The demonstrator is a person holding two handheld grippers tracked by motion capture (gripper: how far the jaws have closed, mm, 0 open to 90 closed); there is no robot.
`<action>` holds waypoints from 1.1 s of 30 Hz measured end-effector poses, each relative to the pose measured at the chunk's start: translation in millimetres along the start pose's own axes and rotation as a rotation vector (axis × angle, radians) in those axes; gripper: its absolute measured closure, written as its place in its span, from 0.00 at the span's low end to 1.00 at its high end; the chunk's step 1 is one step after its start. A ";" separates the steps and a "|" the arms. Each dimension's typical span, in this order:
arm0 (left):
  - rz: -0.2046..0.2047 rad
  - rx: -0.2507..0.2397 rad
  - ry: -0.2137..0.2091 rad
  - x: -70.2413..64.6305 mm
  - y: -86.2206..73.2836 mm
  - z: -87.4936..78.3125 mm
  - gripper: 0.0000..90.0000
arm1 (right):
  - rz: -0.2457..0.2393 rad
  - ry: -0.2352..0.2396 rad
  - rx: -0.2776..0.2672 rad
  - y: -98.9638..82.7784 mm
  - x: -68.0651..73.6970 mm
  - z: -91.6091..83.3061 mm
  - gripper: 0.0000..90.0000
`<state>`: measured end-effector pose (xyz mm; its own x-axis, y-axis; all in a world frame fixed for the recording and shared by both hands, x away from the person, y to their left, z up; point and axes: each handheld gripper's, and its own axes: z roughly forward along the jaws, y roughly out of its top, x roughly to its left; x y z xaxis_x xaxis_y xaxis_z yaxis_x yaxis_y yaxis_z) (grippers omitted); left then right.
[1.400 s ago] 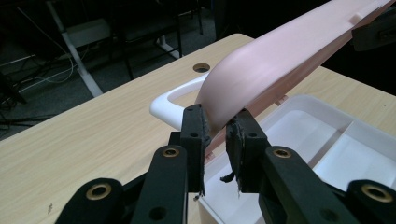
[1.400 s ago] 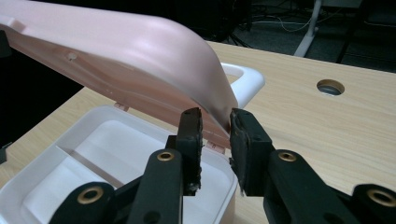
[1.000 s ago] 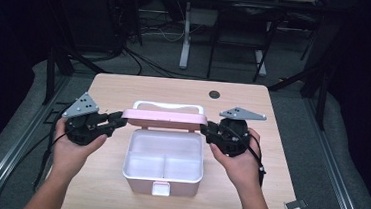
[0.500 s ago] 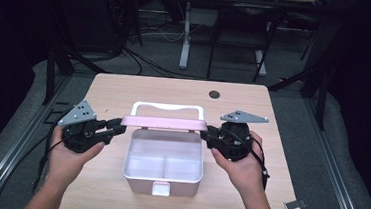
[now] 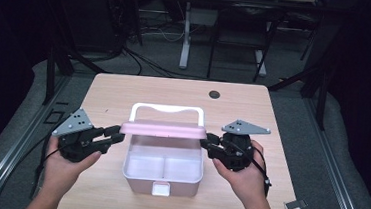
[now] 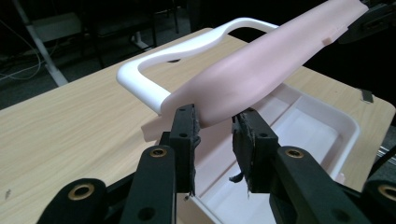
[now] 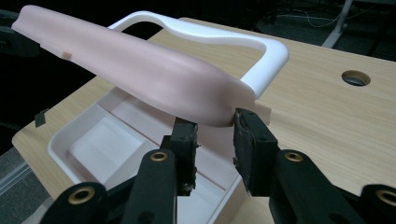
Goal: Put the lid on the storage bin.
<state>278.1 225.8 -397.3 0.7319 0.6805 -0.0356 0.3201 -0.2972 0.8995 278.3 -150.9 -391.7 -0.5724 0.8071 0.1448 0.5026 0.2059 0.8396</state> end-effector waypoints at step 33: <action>-0.006 0.021 -0.024 -14.6 -41.9 -2.8 0.79 | -0.017 0.087 -0.033 -51.0 -0.9 -4.2 0.82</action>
<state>252.3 230.1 -433.2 0.7441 0.6661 -0.0511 0.3363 -0.3074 0.8902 250.4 -164.4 -432.5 -0.6359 0.7520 0.1739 0.4714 0.2000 0.8589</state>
